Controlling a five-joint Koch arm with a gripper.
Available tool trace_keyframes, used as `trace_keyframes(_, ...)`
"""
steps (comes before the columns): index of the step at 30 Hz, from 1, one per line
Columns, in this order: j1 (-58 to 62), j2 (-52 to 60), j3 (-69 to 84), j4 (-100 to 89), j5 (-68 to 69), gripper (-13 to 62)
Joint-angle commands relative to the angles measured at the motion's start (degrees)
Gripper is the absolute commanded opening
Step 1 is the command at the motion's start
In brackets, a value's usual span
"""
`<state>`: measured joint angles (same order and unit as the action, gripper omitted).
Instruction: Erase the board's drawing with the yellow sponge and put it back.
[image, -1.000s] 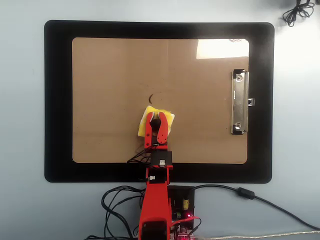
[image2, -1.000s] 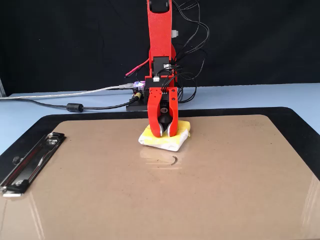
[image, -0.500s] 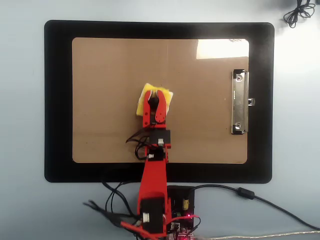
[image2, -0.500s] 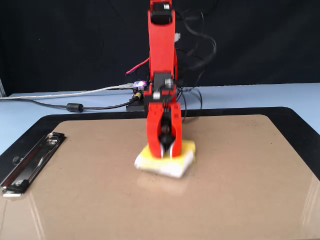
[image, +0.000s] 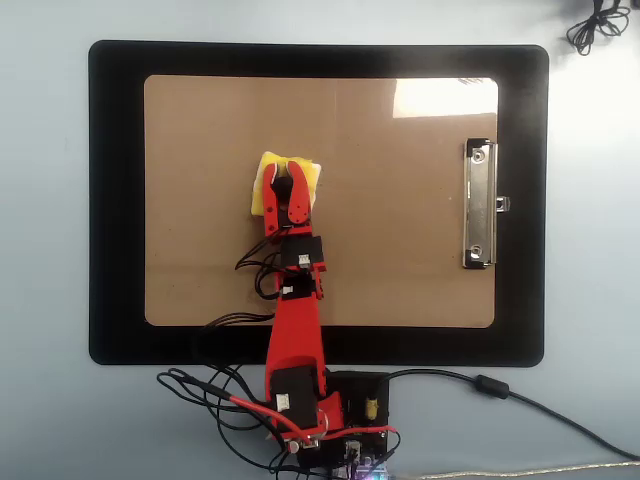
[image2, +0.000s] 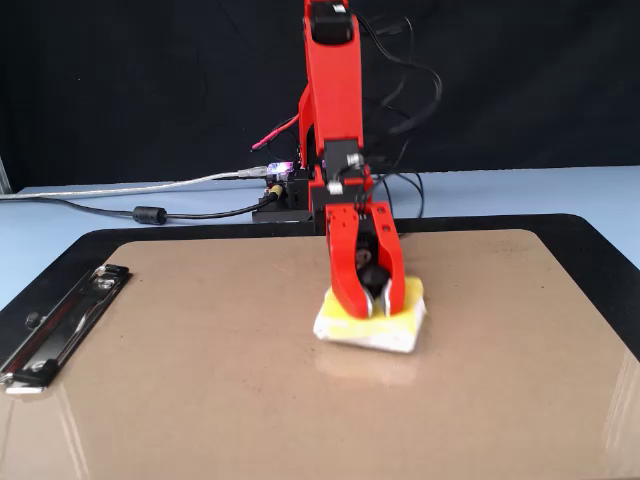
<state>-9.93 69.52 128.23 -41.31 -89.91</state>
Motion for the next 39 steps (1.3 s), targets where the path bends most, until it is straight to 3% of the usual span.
trace_keyframes(1, 2.72, 0.0, 2.37, -0.09, -1.41, -8.1)
trace_keyframes(8, 3.69, 17.93, 28.48, -6.77, -1.41, -8.1)
trace_keyframes(11, 3.69, 20.92, 29.62, -6.59, -1.41, -8.1)
trace_keyframes(14, 3.87, 13.54, 21.01, -6.5, -1.32, -8.1)
trace_keyframes(20, 4.04, -11.95, -8.0, -6.59, -1.32, -8.1)
trace_keyframes(22, 3.96, -12.83, -8.61, -6.59, -1.32, -8.1)
trace_keyframes(26, 3.43, 3.08, 1.76, -0.44, -1.23, -8.1)
trace_keyframes(32, -6.68, 37.62, 4.66, 43.15, -4.57, -8.1)
trace_keyframes(35, -15.56, 44.38, 2.55, 51.5, -13.54, -8.1)
trace_keyframes(39, -28.3, 44.21, 0.09, 51.86, -19.07, -8.1)
